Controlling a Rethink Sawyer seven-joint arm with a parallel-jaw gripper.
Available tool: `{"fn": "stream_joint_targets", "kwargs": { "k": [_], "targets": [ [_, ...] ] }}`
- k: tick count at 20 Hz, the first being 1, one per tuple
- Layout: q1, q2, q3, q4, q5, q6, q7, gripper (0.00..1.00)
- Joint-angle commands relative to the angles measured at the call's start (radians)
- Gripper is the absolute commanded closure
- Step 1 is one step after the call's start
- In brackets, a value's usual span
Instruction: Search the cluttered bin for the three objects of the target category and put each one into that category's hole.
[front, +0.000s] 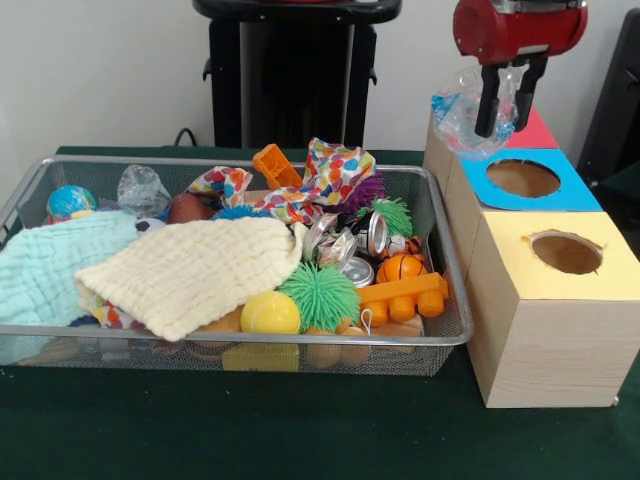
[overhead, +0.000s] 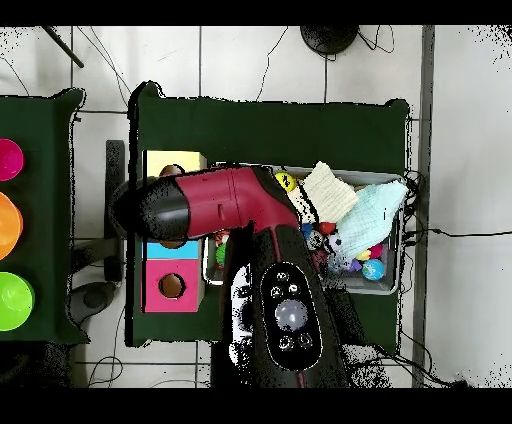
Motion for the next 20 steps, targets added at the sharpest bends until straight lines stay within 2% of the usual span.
{"fn": "stream_joint_targets", "kwargs": {
  "k": [1,10,20],
  "targets": [
    [0.039,0.023,-0.078,0.15,0.021,-0.1,0.313,1.0],
    [0.134,0.04,-0.141,0.172,0.054,-0.156,0.391,1.0],
    [0.167,0.046,-0.164,0.208,0.097,-0.21,0.418,1.0]
  ]
}}
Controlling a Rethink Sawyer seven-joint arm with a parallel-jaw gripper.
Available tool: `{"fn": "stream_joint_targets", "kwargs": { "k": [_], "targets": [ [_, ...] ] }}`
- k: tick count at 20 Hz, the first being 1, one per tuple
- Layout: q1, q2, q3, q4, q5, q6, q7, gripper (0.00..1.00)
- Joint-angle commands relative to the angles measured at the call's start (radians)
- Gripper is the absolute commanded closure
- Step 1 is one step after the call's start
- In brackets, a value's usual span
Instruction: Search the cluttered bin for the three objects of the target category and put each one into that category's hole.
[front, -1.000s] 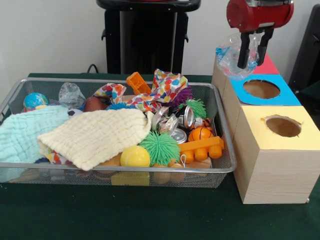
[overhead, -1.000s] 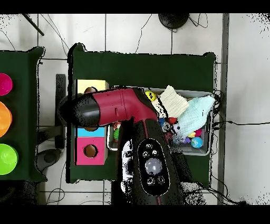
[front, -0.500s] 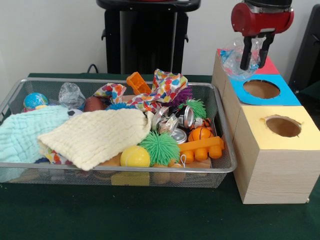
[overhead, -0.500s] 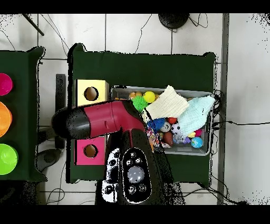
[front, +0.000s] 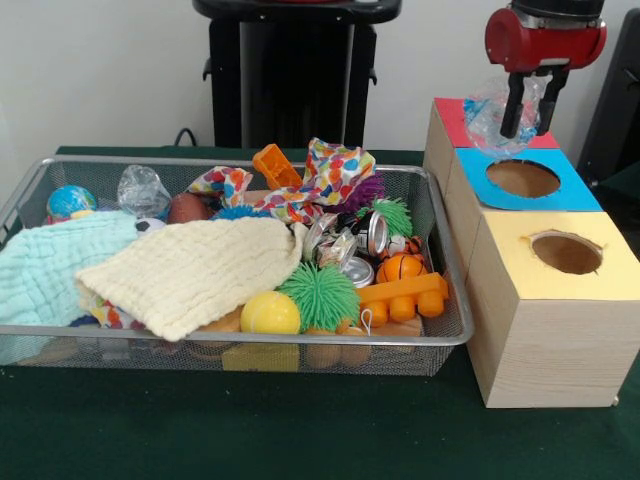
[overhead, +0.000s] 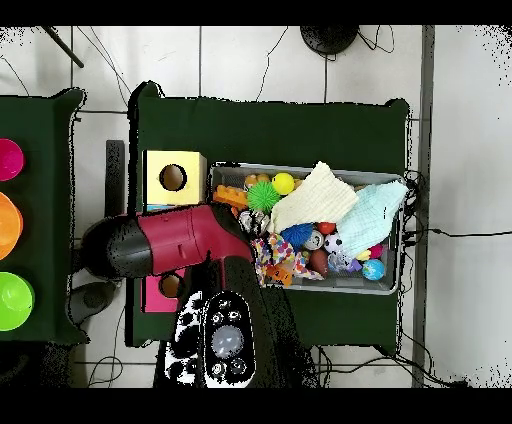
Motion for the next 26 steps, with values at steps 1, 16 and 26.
{"fn": "stream_joint_targets", "kwargs": {
  "k": [1,16,26],
  "targets": [
    [0.0,0.038,-0.032,0.108,0.044,-0.071,0.258,1.0],
    [0.036,0.062,-0.067,0.119,0.075,-0.123,0.266,1.0],
    [0.085,0.07,-0.107,0.146,0.101,-0.171,0.302,1.0]
  ]
}}
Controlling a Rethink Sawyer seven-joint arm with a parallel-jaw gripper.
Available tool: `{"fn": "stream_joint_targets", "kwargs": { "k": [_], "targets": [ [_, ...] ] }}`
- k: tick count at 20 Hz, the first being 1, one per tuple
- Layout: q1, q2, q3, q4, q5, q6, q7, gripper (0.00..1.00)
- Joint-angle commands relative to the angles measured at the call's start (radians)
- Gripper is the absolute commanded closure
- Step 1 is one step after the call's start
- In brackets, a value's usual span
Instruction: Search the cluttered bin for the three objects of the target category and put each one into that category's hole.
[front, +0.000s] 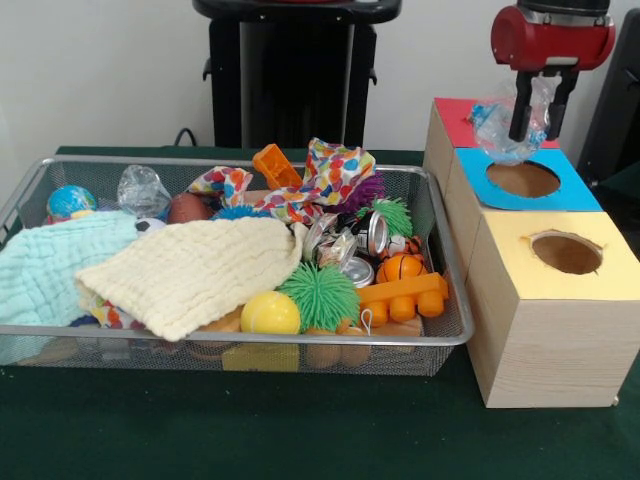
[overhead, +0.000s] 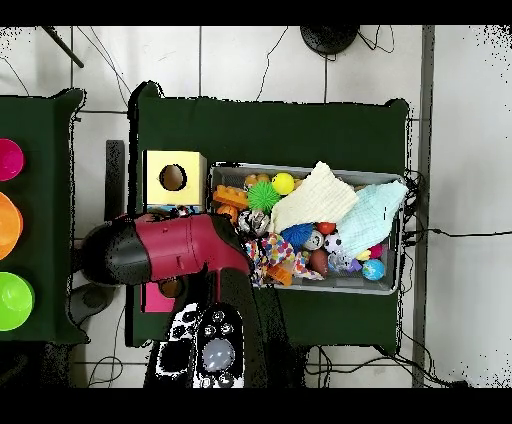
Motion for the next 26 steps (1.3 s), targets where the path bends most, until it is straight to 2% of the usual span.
{"fn": "stream_joint_targets", "kwargs": {
  "k": [1,14,26],
  "targets": [
    [0.034,0.065,-0.03,0.131,0.044,-0.058,0.294,1.0],
    [0.107,0.091,-0.098,0.113,0.106,-0.056,0.307,1.0],
    [0.135,0.094,-0.121,0.133,0.16,-0.068,0.29,1.0]
  ]
}}
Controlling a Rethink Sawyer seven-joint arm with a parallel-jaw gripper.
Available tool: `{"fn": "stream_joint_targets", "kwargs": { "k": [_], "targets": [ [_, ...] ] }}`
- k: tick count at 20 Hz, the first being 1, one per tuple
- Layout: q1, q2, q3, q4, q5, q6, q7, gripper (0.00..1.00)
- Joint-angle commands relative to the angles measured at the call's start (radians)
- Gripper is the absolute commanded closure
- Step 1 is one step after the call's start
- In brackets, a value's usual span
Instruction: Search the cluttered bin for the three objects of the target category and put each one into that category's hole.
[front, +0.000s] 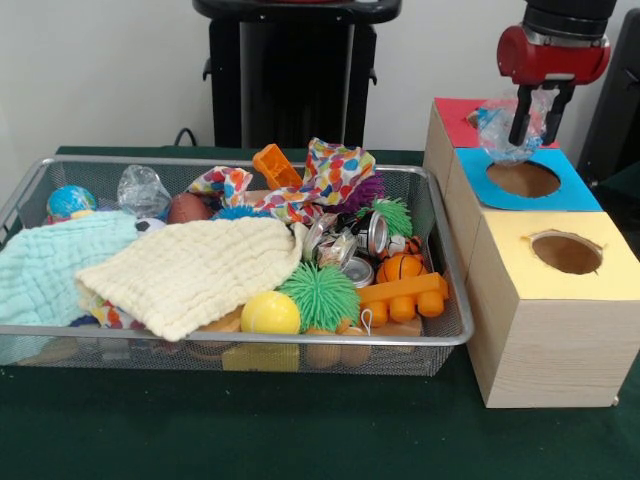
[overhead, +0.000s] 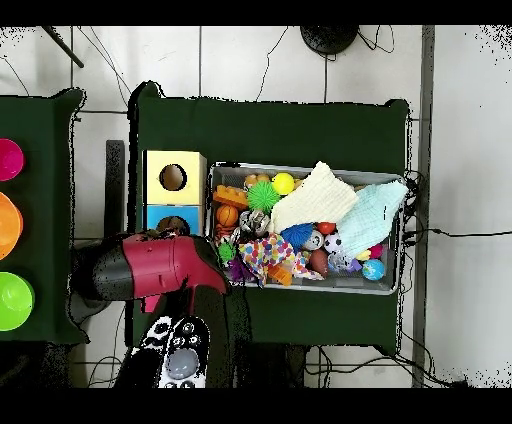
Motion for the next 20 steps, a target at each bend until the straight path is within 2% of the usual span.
{"fn": "stream_joint_targets", "kwargs": {
  "k": [1,9,10,14,15,20],
  "targets": [
    [0.007,0.034,-0.011,0.086,0.052,-0.044,0.29,1.0],
    [0.021,0.049,-0.019,0.065,0.072,-0.037,0.276,1.0],
    [0.024,0.052,-0.021,0.068,0.089,-0.04,0.282,0.0],
    [0.032,0.056,-0.037,0.059,0.098,-0.026,0.293,0.0],
    [0.038,0.056,-0.043,0.049,0.099,-0.017,0.28,1.0],
    [0.04,0.053,-0.04,0.059,0.12,-0.02,0.289,1.0]
  ]
}}
